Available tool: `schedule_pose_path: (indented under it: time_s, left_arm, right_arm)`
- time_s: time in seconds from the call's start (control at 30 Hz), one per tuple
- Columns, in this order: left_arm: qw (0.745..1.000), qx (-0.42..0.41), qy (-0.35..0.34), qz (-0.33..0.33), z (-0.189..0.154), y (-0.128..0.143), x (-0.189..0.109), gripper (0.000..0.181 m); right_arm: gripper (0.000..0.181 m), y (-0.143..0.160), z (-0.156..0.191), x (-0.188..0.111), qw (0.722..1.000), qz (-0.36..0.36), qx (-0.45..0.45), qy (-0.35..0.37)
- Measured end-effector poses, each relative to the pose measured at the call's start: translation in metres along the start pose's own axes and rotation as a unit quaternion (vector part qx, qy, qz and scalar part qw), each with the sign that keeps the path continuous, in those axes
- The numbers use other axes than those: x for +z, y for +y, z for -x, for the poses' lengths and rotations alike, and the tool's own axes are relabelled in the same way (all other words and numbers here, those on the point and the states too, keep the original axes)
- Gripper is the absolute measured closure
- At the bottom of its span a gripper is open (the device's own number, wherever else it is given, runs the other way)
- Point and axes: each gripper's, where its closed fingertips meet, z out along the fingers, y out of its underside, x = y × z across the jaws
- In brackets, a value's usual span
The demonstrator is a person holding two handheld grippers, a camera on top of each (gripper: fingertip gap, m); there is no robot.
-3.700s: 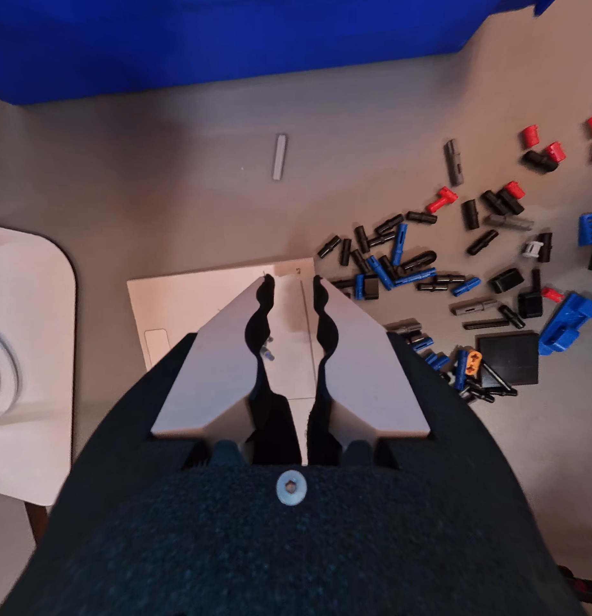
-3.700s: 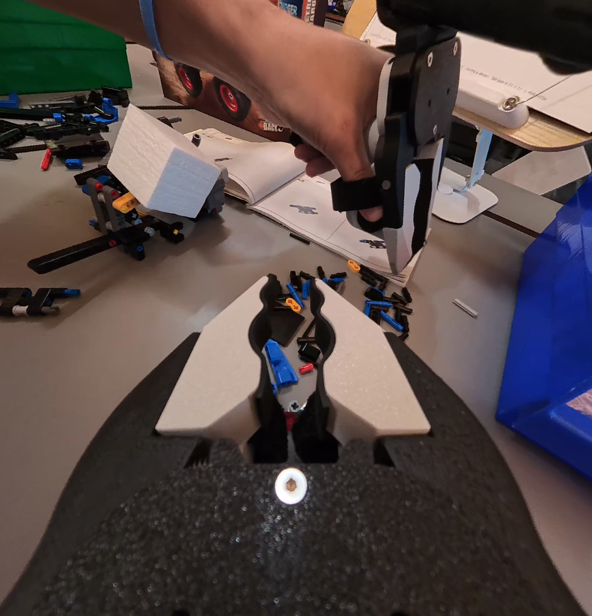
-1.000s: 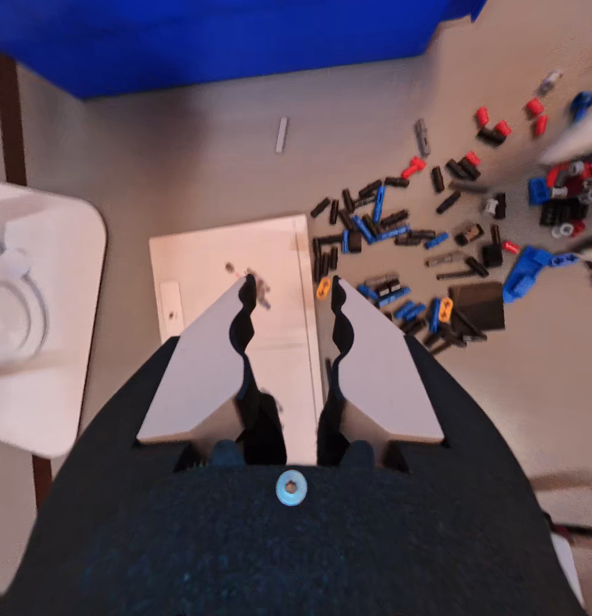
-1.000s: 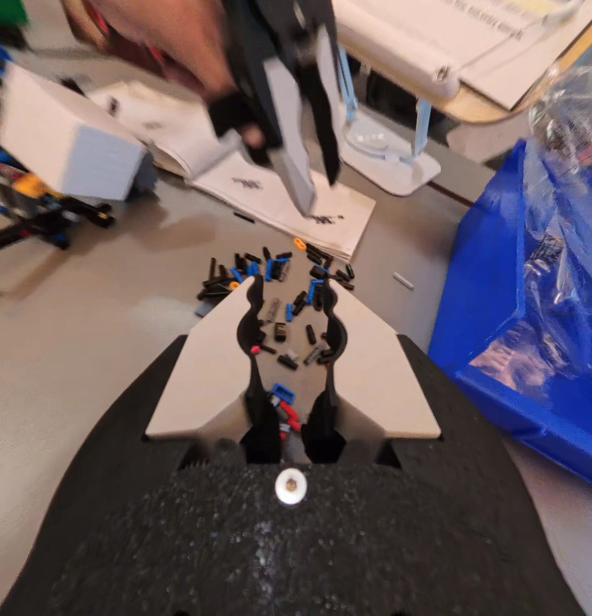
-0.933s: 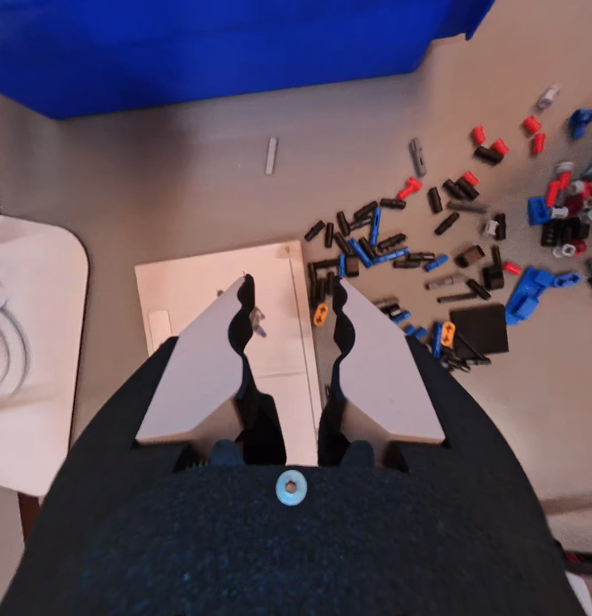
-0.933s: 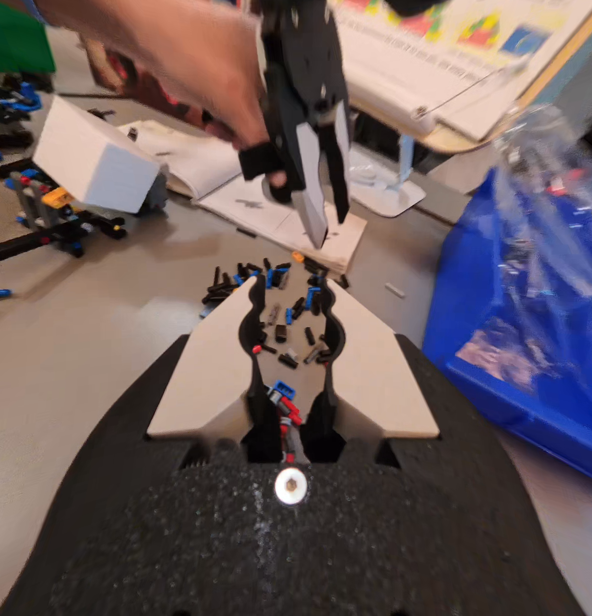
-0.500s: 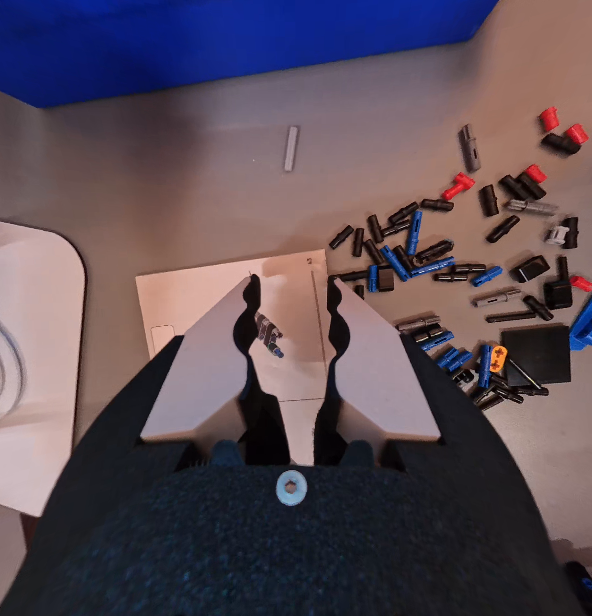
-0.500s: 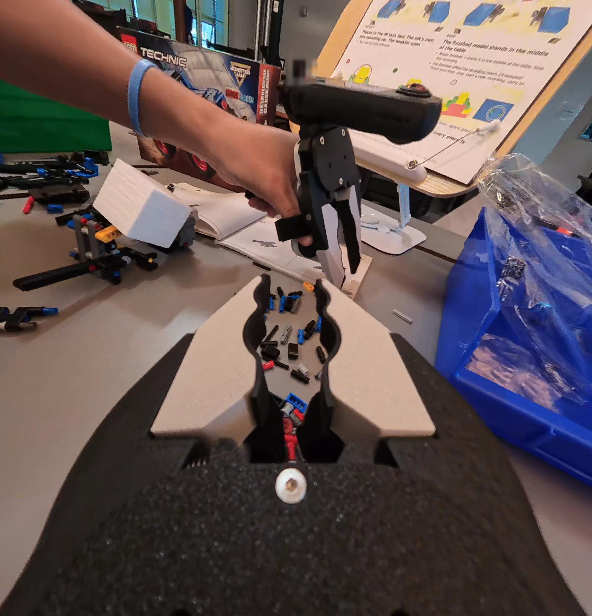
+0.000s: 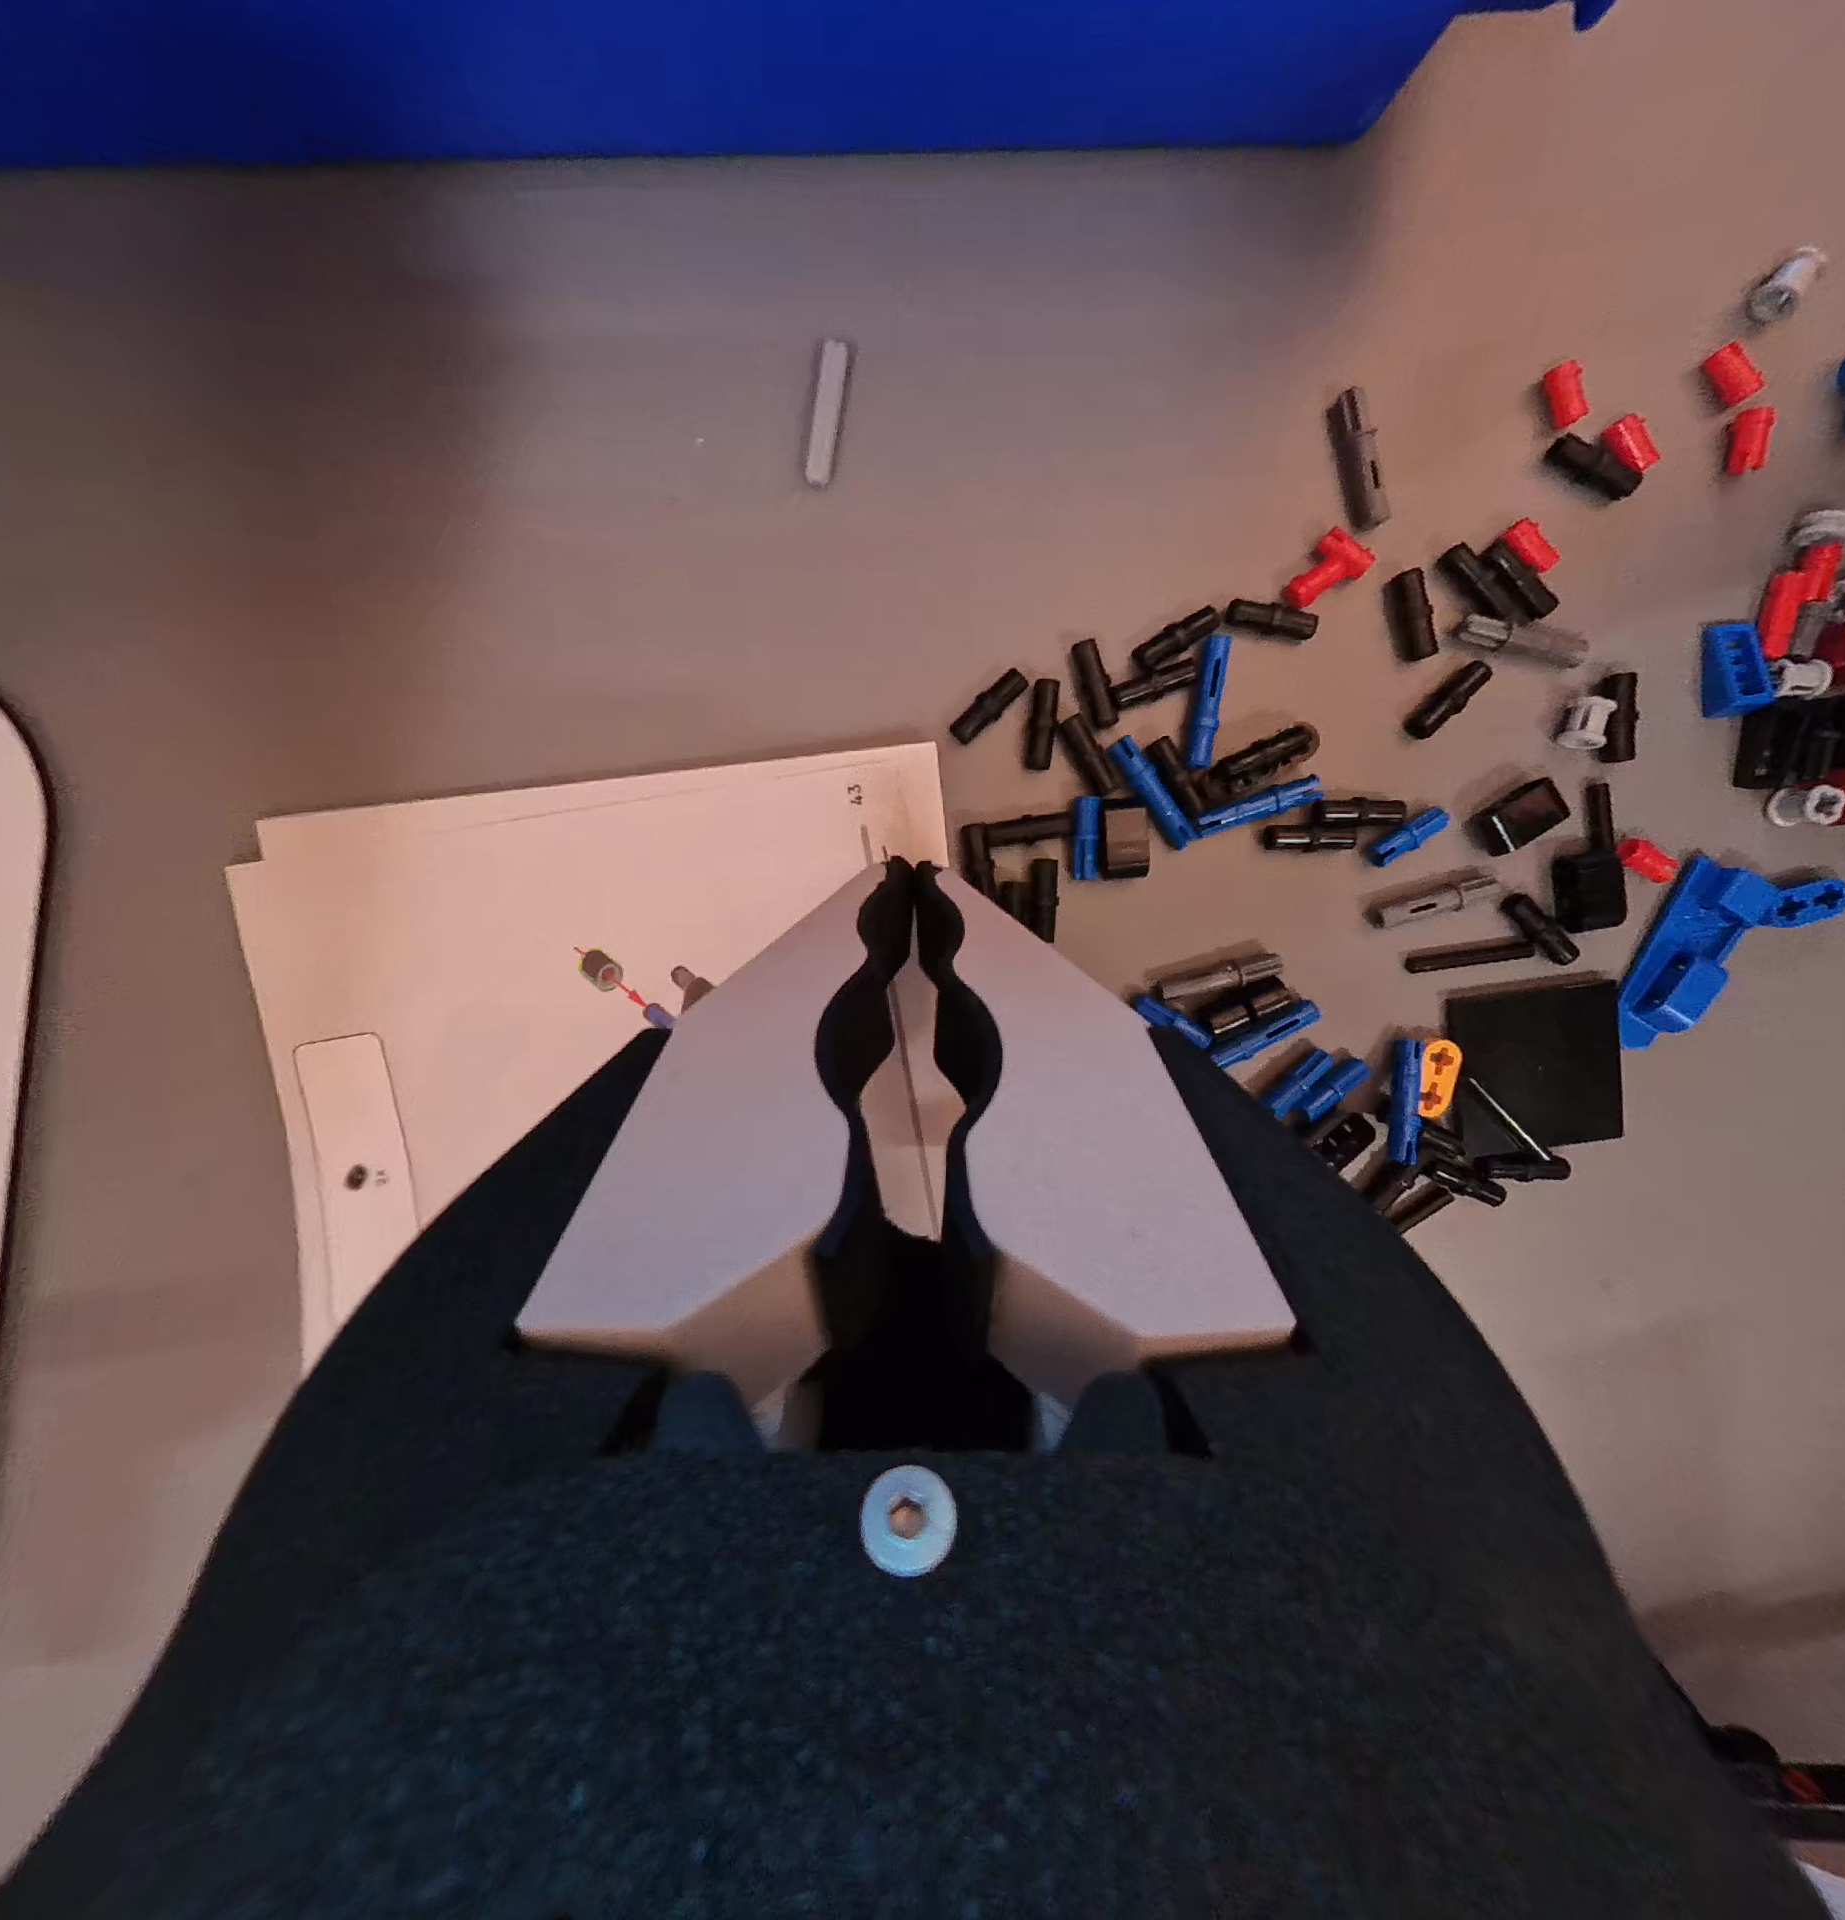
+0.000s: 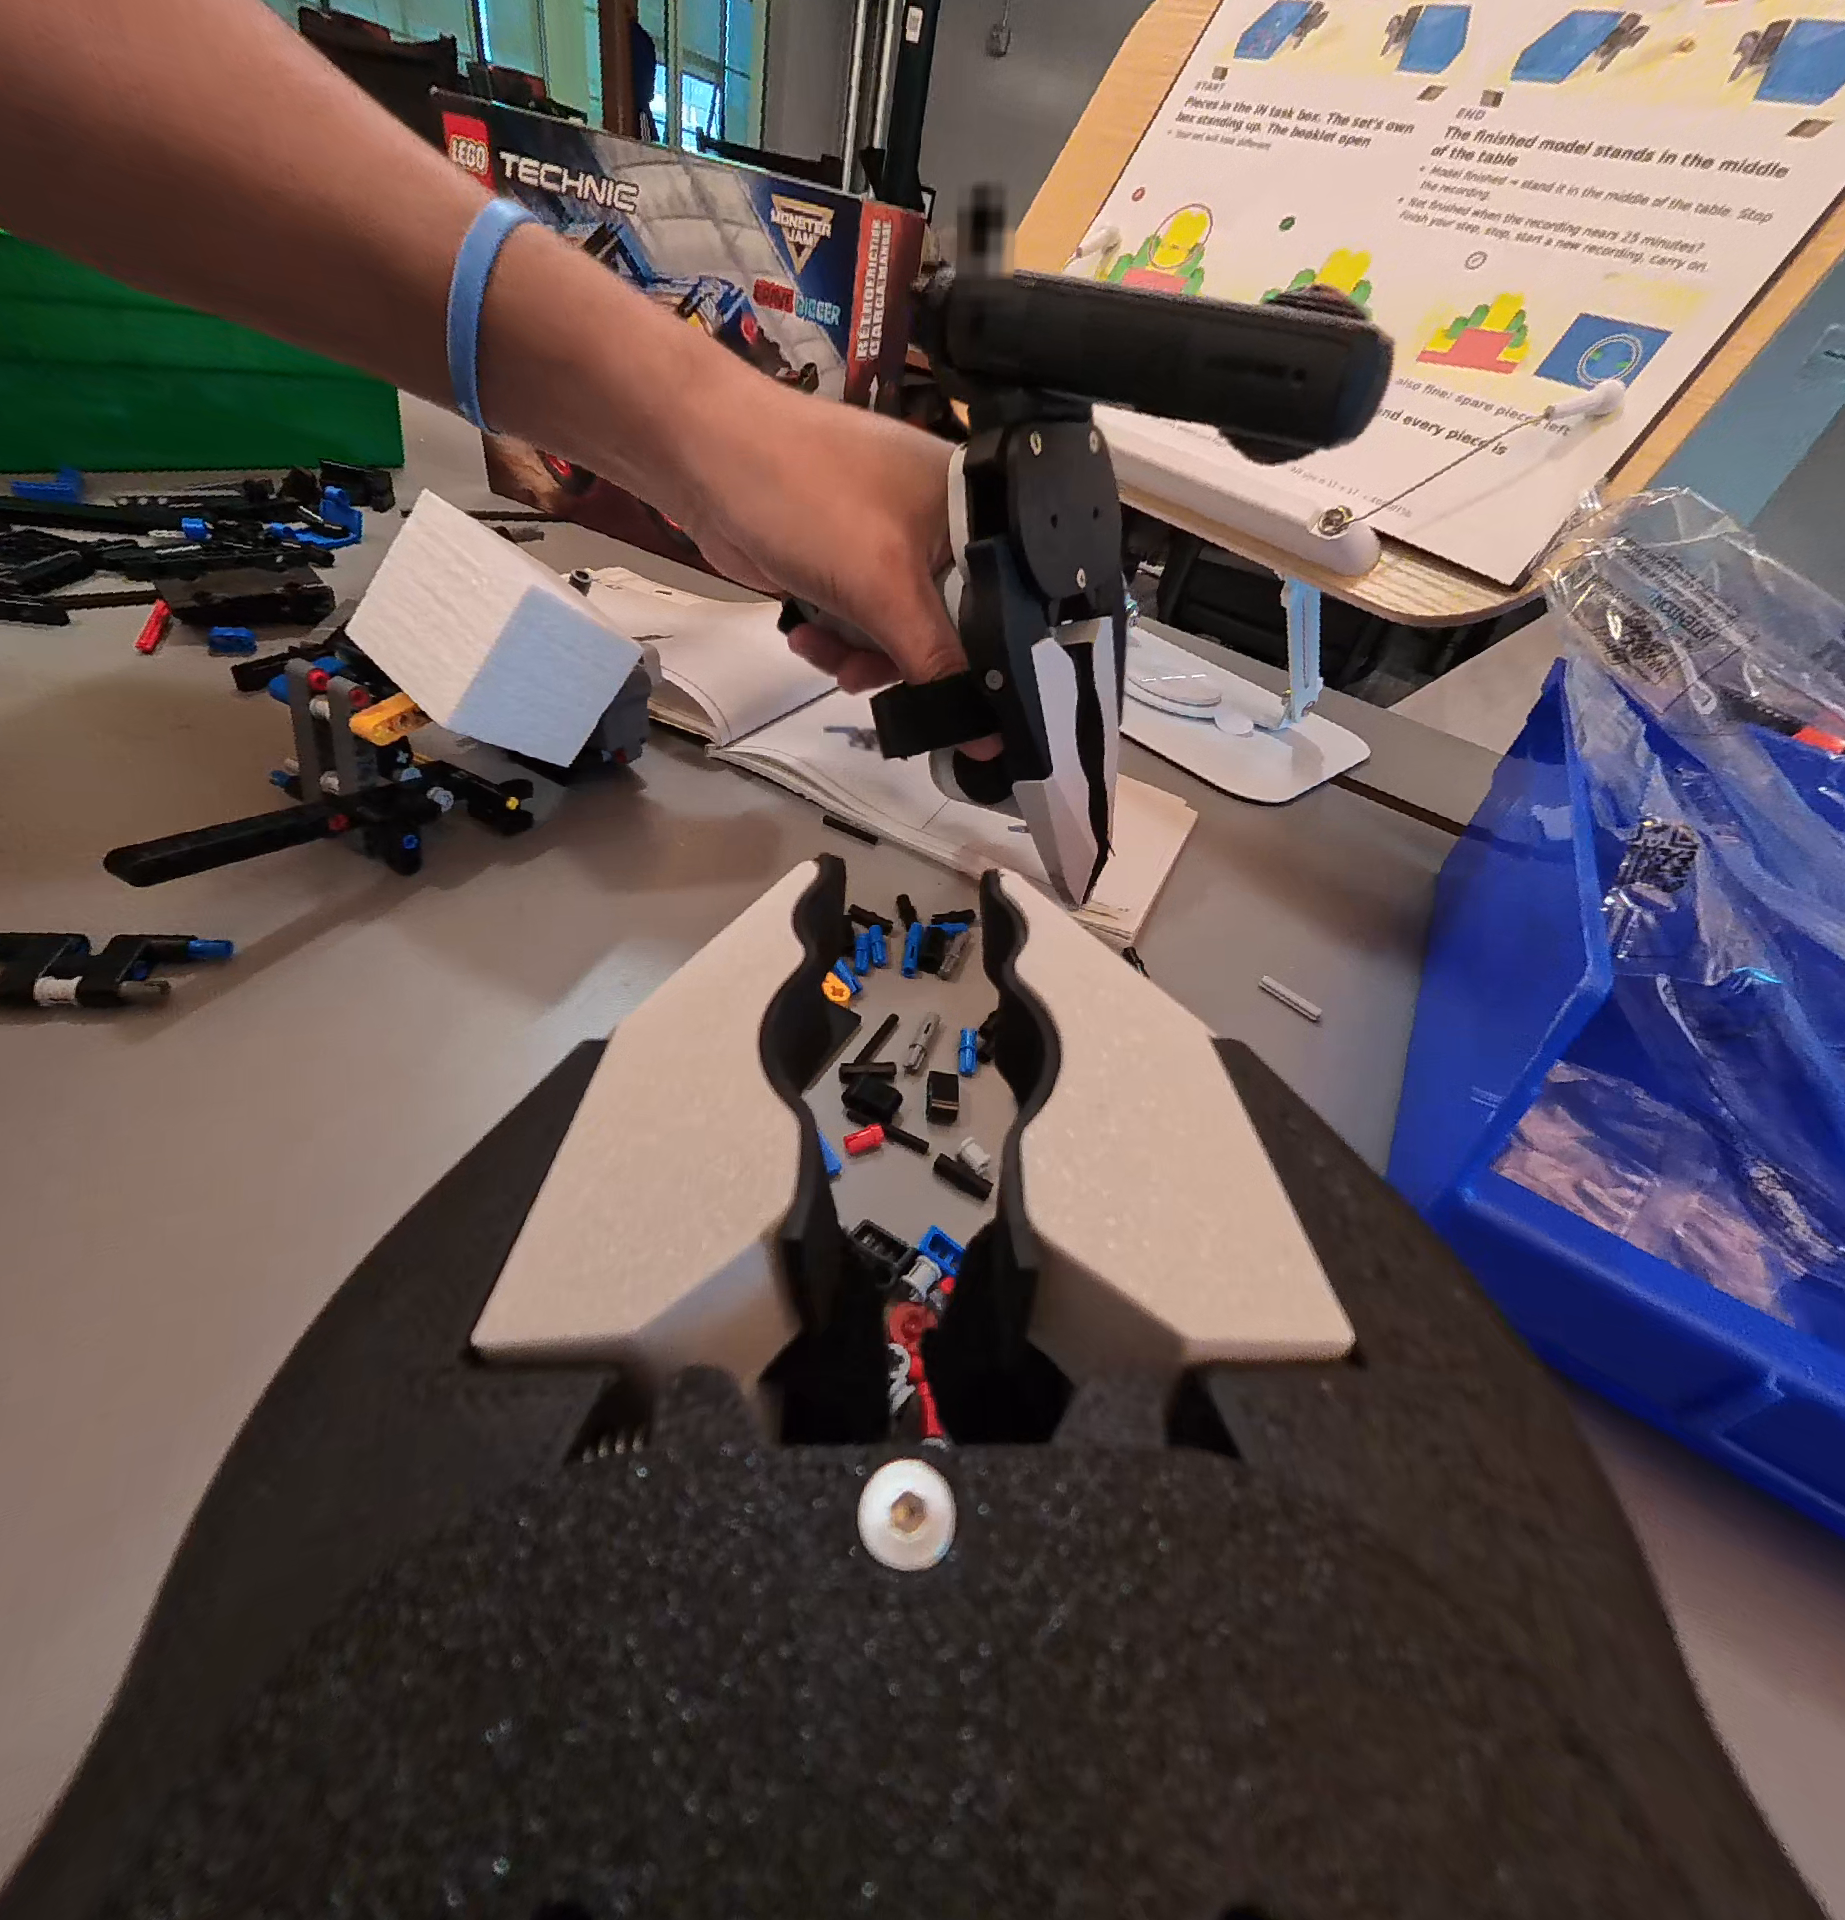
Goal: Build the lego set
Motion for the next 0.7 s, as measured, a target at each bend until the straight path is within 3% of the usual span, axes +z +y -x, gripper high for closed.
schedule_pose_path:
  time_s: [0.1,0.3,0.5,0.6,0.7]
  left_arm:
    - [1.000,-0.004,0.004,-0.002,0.000,0.001,-0.002,0.181]
    - [0.998,0.034,-0.052,0.012,0.014,0.010,-0.015,0.181]
    - [0.988,0.068,-0.127,0.061,0.032,0.047,-0.037,0.181]
    - [0.984,0.065,-0.154,0.066,0.037,0.063,-0.052,0.181]
    - [0.981,0.053,-0.177,0.062,0.039,0.074,-0.071,0.181]
  right_arm:
    - [0.157,0.000,0.000,0.000,1.000,0.000,-0.003,0.002]
    - [0.158,0.002,0.000,0.001,1.000,0.005,-0.007,0.002]
    - [0.158,0.003,0.000,0.006,1.000,0.013,-0.008,0.001]
    - [0.156,0.004,-0.006,0.019,0.998,0.065,-0.008,-0.006]
    - [0.147,0.019,-0.007,0.045,0.982,0.183,-0.019,-0.048]
